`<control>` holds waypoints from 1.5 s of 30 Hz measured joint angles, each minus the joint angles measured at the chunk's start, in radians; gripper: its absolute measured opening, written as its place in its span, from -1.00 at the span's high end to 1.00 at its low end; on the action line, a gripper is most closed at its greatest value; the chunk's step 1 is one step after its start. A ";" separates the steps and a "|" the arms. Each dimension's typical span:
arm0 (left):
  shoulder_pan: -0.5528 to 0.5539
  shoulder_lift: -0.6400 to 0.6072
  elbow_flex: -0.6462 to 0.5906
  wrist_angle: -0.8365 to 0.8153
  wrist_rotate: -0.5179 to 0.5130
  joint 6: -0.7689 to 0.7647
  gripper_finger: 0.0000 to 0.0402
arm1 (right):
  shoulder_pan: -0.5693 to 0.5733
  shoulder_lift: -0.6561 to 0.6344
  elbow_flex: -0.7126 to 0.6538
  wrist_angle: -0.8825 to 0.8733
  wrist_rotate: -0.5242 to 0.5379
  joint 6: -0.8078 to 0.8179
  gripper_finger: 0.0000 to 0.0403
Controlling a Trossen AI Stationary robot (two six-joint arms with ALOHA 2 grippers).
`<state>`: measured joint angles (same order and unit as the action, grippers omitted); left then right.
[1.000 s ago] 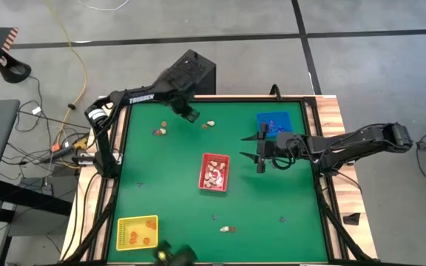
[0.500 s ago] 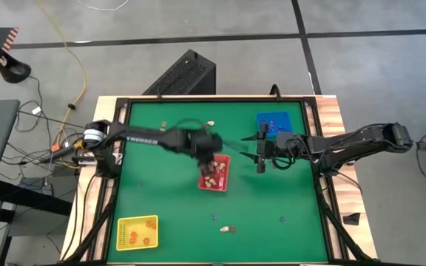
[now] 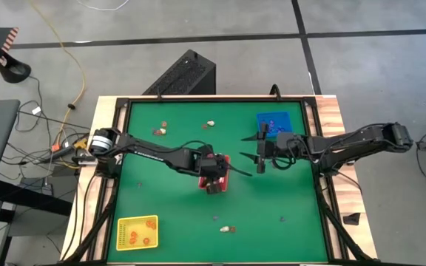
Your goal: Sort Halloween decoration
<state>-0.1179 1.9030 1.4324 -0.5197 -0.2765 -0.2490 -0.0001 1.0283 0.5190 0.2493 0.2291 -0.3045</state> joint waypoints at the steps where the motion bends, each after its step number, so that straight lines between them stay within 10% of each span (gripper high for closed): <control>1: 0.003 0.002 0.002 0.012 0.004 0.002 0.58 | 0.000 0.000 0.000 0.000 0.000 0.000 -0.29; 14: 0.003 -0.007 0.026 -0.081 0.000 0.073 0.13 | 0.000 0.000 0.000 -0.009 0.000 -0.001 -0.29; 25: 0.068 -0.133 0.081 -0.423 -0.268 0.120 0.08 | 0.000 0.000 0.000 -0.009 0.000 -0.003 -0.29; 45: 0.909 -0.299 -0.316 -0.226 0.121 0.008 0.08 | 0.000 0.000 0.000 -0.004 0.000 0.018 -0.29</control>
<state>0.7909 1.6035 1.1166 -0.7453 -0.1555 -0.2408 0.0002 1.0283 0.5194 0.2450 0.2287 -0.2863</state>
